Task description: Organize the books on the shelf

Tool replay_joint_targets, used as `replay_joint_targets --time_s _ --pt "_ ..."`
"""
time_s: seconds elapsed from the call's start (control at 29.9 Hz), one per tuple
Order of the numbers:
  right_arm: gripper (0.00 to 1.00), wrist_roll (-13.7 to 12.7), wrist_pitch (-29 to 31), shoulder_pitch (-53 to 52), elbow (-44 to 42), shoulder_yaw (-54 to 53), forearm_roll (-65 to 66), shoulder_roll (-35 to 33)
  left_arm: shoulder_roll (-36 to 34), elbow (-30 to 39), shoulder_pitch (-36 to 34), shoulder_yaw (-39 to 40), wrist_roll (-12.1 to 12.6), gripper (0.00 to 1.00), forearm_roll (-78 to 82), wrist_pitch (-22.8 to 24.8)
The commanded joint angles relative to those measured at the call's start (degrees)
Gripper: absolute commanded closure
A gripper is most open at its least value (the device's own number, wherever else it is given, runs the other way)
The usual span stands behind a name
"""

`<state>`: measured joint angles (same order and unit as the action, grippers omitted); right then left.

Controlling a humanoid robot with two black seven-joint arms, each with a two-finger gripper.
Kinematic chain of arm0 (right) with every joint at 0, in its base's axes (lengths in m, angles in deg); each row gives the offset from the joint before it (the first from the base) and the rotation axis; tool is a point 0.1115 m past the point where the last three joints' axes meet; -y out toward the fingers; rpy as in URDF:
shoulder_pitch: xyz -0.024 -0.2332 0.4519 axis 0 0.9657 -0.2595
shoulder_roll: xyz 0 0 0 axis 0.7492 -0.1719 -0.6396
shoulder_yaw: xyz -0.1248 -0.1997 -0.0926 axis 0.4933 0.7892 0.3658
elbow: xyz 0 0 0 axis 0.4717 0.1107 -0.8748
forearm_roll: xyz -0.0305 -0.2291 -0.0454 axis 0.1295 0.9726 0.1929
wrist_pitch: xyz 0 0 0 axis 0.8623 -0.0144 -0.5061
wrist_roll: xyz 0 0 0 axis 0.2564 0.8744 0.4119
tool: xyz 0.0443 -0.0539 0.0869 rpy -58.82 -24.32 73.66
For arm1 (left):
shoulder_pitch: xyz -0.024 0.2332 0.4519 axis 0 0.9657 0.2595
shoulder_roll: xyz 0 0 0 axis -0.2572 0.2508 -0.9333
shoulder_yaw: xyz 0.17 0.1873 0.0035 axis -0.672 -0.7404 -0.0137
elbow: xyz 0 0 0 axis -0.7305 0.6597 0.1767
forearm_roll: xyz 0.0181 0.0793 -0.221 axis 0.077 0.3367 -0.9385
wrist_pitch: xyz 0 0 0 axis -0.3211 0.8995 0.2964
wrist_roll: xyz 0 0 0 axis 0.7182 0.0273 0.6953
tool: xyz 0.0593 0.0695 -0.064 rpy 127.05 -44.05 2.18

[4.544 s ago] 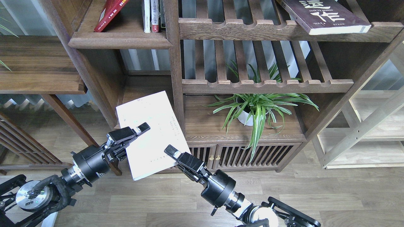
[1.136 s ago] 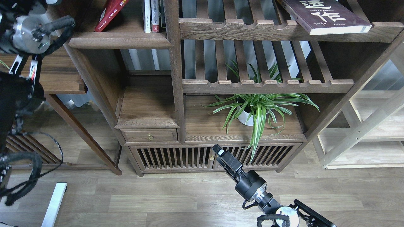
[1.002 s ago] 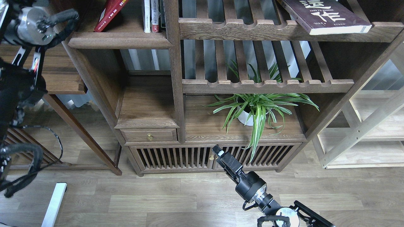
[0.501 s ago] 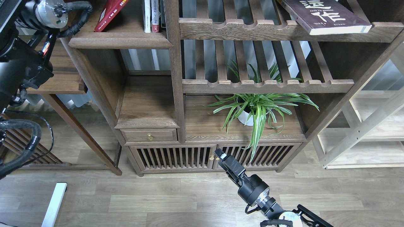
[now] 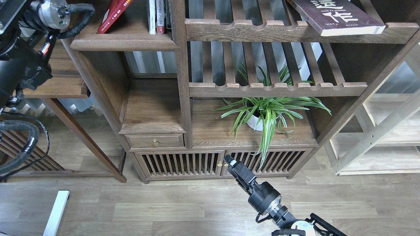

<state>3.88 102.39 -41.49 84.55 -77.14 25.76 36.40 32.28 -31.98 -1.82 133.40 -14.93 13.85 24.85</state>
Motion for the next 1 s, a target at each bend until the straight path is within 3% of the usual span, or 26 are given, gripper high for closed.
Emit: replay_joint_targets --time_s 0.0,0.27,0.47,0.77,0.97 --pt "0.04 0.0 0.0 0.11 0.0 0.06 0.46 0.0 -0.05 -0.67 -0.25 -1.17 -0.23 0.54 0.01 0.01" --pt "0.04 0.0 0.0 0.11 0.0 -0.02 0.89 0.09 0.3 -0.67 -0.51 -1.26 -1.63 0.43 -0.16 0.01" --pt "0.05 0.0 0.0 1.68 3.06 -2.3 0.63 -2.54 -1.18 0.73 -0.34 -1.17 -2.77 0.04 -0.43 0.01" --pt "0.09 0.0 0.0 4.76 6.94 -9.86 0.28 -2.64 -6.72 13.1 6.67 -1.0 -13.05 0.01 -7.09 2.55" --pt "0.11 0.09 0.0 4.68 9.22 -12.24 0.1 -2.37 -8.66 17.52 13.19 -0.47 -14.47 0.01 -10.36 10.98"
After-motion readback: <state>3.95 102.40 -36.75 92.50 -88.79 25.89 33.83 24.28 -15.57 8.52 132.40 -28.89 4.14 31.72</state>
